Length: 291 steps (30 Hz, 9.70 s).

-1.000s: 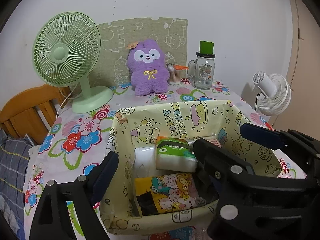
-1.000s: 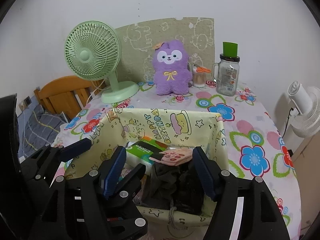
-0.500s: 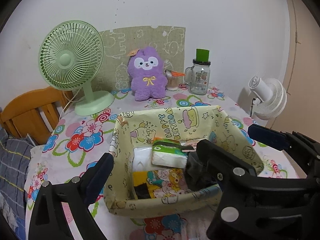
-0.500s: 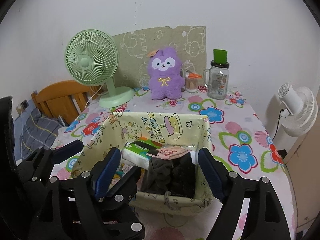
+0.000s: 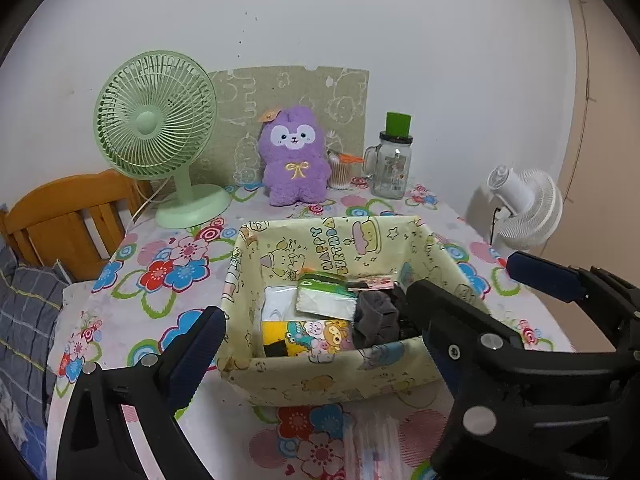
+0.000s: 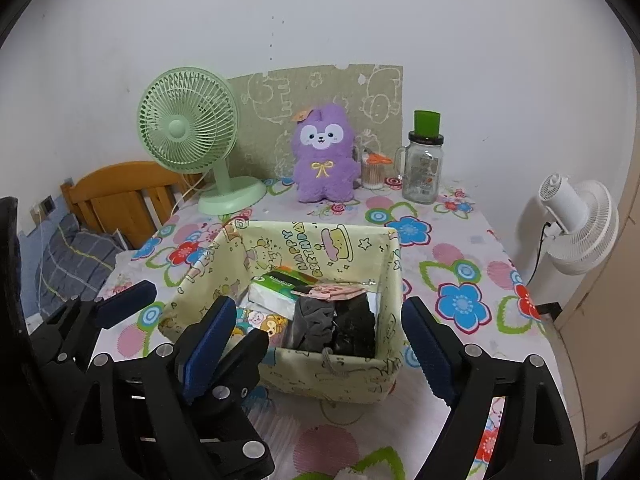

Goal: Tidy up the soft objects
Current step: 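Withdraw both tools from the box toward the straw pack and white roll, then move the right tool down onto the white roll while the left tool approaches the straw pack, then close the right tool on the white roll while the left tool grasps the clear straw pack, then lift the white roll and straw pack with both tools over the yellow box, then lower the roll and straw pack into the box and open both tools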

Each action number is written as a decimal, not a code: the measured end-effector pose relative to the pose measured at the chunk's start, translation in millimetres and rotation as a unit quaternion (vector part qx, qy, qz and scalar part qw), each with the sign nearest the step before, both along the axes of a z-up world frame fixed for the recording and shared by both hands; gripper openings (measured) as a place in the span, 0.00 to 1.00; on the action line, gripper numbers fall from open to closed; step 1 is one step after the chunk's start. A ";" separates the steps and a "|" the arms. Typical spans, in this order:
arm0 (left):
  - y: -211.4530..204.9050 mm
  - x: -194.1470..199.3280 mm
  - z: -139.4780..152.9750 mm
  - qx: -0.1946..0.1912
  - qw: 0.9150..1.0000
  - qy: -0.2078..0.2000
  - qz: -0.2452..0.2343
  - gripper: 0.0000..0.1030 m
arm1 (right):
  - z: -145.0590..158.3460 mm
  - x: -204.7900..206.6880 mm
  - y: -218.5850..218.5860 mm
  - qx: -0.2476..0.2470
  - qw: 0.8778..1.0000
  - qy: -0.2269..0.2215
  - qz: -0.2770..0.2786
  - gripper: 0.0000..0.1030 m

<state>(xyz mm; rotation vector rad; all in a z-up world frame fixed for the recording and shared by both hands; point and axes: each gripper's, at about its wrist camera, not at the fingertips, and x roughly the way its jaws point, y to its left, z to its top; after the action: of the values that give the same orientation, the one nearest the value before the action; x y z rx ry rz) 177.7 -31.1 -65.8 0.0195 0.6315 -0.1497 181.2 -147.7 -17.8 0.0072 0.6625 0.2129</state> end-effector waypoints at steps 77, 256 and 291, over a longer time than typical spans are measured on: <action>-15.9 -82.9 -85.0 0.012 0.997 0.058 -0.039 1.00 | -90.6 -91.9 -21.6 -0.005 0.997 0.056 -0.049 0.85; -3.6 -14.6 13.5 -0.002 1.000 -0.018 0.000 0.33 | 8.8 -0.7 7.1 -0.004 1.000 -0.020 -0.018 0.27; 3.8 50.9 -8.8 -0.020 0.999 0.021 0.035 0.34 | -10.1 64.5 14.0 0.004 1.000 -0.022 -0.010 0.29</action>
<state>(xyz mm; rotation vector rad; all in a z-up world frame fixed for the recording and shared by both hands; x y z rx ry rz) 228.6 -27.3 -74.5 -0.0451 0.6698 -0.0961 245.7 -133.6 -27.9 0.0175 0.6169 0.1955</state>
